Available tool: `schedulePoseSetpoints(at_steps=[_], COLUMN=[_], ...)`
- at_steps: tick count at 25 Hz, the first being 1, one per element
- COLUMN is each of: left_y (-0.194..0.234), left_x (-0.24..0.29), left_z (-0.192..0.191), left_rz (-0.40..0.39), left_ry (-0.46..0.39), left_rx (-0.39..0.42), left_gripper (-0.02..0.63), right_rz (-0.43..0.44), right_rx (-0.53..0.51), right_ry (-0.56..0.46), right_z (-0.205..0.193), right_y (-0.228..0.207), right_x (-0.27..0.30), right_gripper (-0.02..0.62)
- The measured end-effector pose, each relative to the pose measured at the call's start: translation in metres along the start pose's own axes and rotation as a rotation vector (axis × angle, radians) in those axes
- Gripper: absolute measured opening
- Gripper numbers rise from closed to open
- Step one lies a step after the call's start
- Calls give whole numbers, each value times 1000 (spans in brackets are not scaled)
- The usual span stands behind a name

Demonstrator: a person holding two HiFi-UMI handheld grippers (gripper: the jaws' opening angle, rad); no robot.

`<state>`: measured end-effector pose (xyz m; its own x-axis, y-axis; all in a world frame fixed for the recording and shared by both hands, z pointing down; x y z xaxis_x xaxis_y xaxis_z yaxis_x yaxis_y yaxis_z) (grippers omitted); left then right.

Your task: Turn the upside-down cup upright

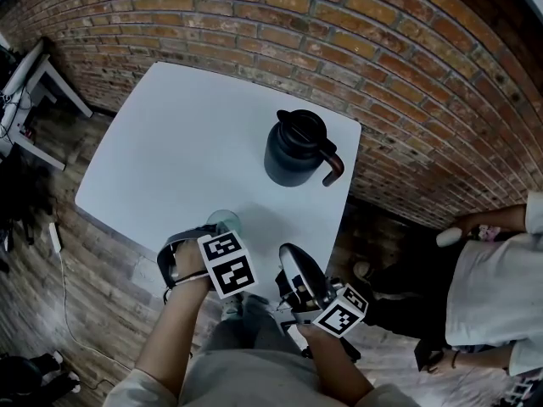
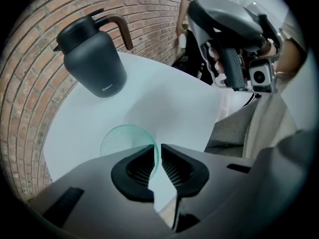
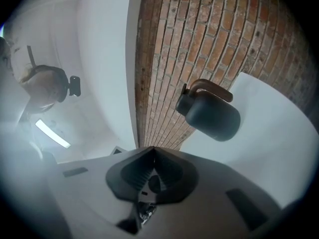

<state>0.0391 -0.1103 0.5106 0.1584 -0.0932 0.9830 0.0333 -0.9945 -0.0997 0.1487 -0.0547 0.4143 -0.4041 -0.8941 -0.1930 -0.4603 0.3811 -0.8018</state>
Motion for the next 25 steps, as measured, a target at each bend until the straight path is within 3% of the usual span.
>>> schedulePoseSetpoints(at_steps=[6, 14, 22, 25], left_y=[1, 5, 10, 11], left_x=[-2, -20, -70, -93], left_z=[-1, 2, 7, 10], left_rz=[17, 63, 150, 230], left_ry=[-31, -118, -288, -371], left_rx=[-23, -69, -147, -187], left_gripper=[89, 91, 86, 32], right_rz=[-3, 1, 17, 16], right_rx=[7, 6, -19, -53], right_ry=[9, 27, 53, 72], right_z=[-4, -10, -17, -19], right_y=[-3, -2, 6, 12], right_x=[-1, 2, 10, 14], right_gripper=[9, 9, 9, 8])
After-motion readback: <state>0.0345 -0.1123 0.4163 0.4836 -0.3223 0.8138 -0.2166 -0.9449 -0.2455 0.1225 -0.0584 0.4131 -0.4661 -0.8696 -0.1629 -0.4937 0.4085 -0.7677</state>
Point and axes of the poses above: the fingertips, and each gripper's own axes: x forward along the fingers, y to its left, z out of its top, the point moved 3 cm from there along -x, backward along the fingers, and after that the axes turned 3 degrees about z, right-handed, at the moved point
